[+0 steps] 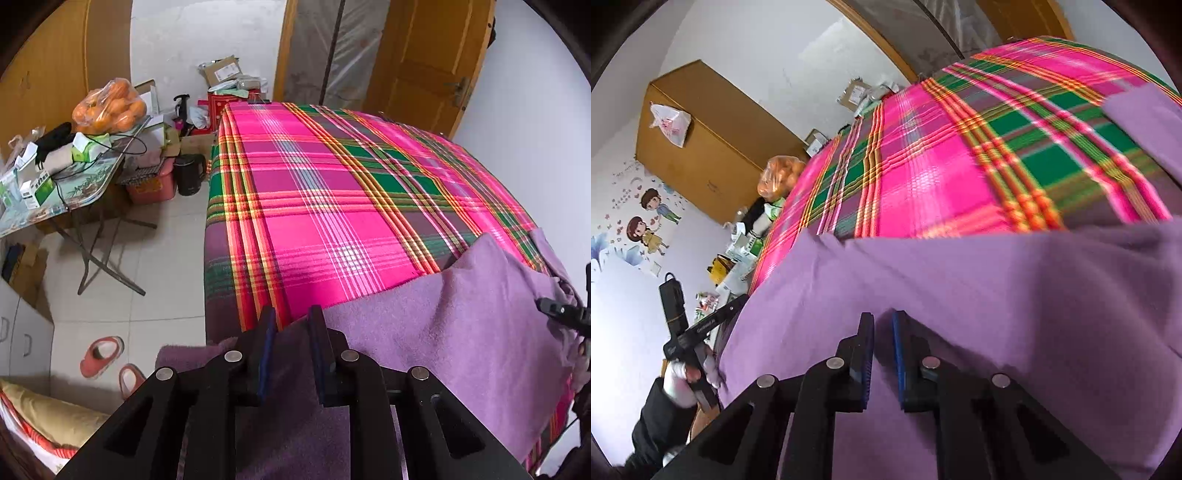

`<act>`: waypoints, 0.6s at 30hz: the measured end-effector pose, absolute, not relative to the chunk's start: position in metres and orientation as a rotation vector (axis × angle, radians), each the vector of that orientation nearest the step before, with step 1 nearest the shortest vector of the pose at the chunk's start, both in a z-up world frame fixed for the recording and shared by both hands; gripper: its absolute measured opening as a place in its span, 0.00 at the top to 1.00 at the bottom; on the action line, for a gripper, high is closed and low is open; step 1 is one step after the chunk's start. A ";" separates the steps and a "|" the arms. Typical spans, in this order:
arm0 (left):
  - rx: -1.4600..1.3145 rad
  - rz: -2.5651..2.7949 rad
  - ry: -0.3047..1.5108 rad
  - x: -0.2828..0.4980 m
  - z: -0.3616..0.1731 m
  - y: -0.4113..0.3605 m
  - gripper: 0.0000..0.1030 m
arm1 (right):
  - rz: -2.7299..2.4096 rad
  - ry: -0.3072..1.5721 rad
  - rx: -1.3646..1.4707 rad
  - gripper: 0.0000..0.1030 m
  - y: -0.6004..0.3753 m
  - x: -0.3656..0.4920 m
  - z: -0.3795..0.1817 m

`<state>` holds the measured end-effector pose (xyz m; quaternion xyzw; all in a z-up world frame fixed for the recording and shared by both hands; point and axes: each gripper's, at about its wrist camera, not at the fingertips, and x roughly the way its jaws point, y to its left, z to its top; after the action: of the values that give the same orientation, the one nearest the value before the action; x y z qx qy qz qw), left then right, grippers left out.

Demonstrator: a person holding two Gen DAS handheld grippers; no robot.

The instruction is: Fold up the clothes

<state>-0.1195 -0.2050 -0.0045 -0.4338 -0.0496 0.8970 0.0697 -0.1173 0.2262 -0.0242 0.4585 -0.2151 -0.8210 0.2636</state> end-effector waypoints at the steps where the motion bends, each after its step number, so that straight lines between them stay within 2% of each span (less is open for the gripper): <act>1: -1.304 2.693 -0.142 -0.117 -0.004 -0.204 0.82 | -2.228 -0.562 1.236 0.90 0.230 -0.112 -0.023; 4: -1.305 2.683 -0.116 -0.109 -0.002 -0.202 0.81 | -2.249 -0.497 1.227 0.90 0.241 -0.096 -0.019; 8: -1.285 2.675 -0.098 -0.101 0.013 -0.193 0.81 | -2.338 -0.412 1.197 0.81 0.267 -0.083 -0.004; 10: -1.246 2.653 -0.092 -0.098 0.022 -0.182 0.81 | -2.408 -0.371 1.167 0.80 0.283 -0.079 0.007; 13: -1.185 2.571 -0.001 -0.091 0.033 -0.149 0.81 | -2.568 -0.283 1.118 0.75 0.308 -0.083 0.029; 15: -1.166 2.501 0.096 -0.087 0.033 -0.123 0.81 | -2.702 -0.158 1.120 0.66 0.322 -0.089 0.037; 18: -1.159 2.377 0.253 -0.077 0.026 -0.081 0.81 | -2.846 0.042 1.162 0.65 0.336 -0.102 0.040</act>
<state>-0.0774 -0.0814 0.0258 -0.4233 0.0924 0.8687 0.2401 -0.1015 0.3356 0.0399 0.3776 0.0137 -0.9252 0.0334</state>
